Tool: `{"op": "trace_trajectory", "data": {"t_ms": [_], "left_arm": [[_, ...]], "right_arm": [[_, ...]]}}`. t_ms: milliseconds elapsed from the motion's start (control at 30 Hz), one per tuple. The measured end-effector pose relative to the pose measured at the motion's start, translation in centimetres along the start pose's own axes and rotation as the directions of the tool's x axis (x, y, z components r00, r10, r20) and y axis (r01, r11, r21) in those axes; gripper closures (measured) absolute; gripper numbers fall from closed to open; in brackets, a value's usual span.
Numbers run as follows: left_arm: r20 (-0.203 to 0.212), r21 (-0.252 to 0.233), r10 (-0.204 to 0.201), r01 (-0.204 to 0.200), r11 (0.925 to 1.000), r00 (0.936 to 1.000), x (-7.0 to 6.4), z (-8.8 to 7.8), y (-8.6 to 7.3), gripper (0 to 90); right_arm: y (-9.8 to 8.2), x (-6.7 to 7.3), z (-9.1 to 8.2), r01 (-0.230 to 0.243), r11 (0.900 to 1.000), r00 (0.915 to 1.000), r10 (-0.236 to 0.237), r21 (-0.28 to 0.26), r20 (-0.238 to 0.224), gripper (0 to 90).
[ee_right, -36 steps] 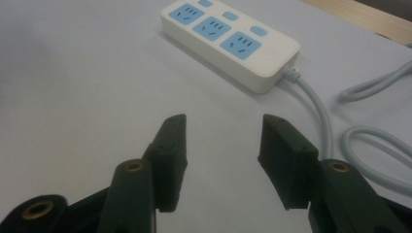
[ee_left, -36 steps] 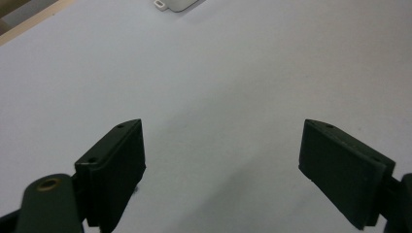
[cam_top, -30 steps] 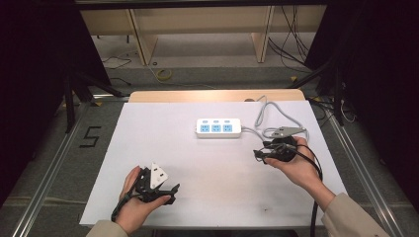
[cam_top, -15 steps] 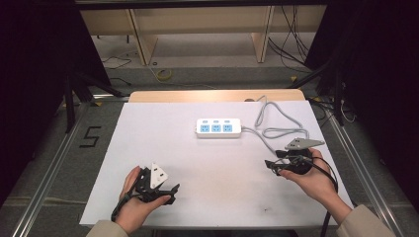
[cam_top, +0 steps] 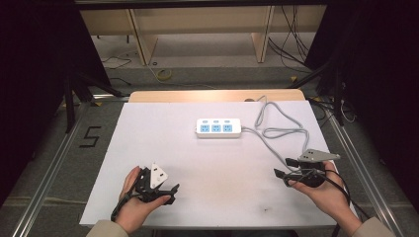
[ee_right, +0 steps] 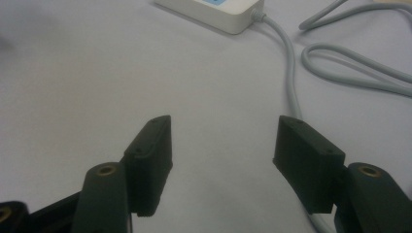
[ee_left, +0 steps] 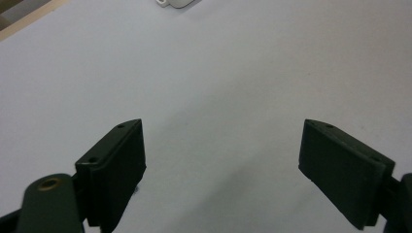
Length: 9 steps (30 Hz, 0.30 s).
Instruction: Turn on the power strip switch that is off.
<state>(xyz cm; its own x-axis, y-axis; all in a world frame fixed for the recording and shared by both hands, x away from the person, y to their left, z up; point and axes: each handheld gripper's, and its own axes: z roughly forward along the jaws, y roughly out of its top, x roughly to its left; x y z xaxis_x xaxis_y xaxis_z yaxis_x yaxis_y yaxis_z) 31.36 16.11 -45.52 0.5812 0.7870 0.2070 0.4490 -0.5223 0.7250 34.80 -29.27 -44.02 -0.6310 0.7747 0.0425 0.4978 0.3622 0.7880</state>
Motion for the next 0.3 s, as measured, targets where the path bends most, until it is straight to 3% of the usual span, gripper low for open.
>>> {"op": "trace_trajectory", "data": {"t_ms": [300], "left_arm": [[0.005, 0.007, 0.008, -0.008, 0.9999, 1.0000, -0.07, 0.00, 0.05, 16.6]], "right_arm": [[-0.29, 0.10, -0.15, -0.008, 1.000, 0.9999, 0.008, -0.013, -0.006, 37.7]]}}
